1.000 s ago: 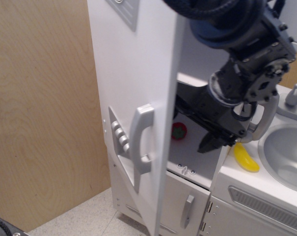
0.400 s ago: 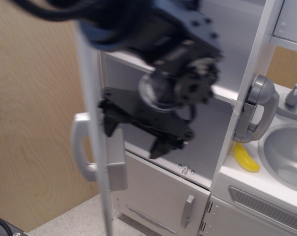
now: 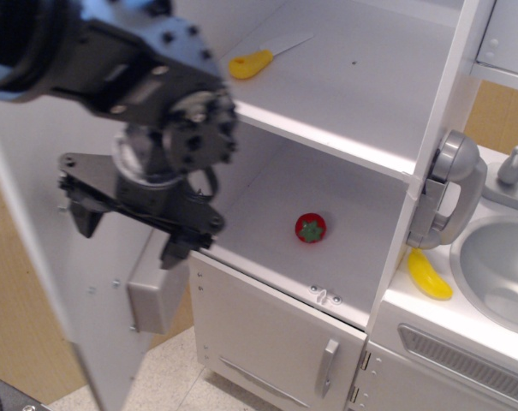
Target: Open fridge
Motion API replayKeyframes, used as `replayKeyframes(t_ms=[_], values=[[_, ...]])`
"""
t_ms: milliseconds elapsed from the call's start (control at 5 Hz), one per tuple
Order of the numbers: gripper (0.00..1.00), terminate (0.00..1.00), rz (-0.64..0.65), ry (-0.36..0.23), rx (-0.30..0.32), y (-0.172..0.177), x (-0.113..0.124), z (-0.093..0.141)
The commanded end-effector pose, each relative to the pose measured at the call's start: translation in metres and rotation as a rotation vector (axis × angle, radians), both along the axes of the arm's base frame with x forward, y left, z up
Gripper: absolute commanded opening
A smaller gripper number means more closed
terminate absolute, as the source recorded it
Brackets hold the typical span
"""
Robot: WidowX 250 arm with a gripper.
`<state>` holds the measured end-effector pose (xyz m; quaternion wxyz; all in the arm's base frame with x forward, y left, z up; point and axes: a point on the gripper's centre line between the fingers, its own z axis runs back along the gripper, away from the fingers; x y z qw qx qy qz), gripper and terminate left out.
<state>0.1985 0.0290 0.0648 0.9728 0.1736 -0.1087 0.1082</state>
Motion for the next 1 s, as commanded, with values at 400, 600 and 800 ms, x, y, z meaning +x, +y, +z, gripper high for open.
replayKeyframes(t_ms=[400, 600, 800], values=[[1.0, 0.0, -0.029, -0.099, -0.183, 0.092, 0.032, -0.007], [1.0, 0.0, -0.063, -0.112, -0.205, 0.103, 0.038, -0.006], [1.0, 1.0, -0.063, -0.112, -0.205, 0.103, 0.038, -0.006]])
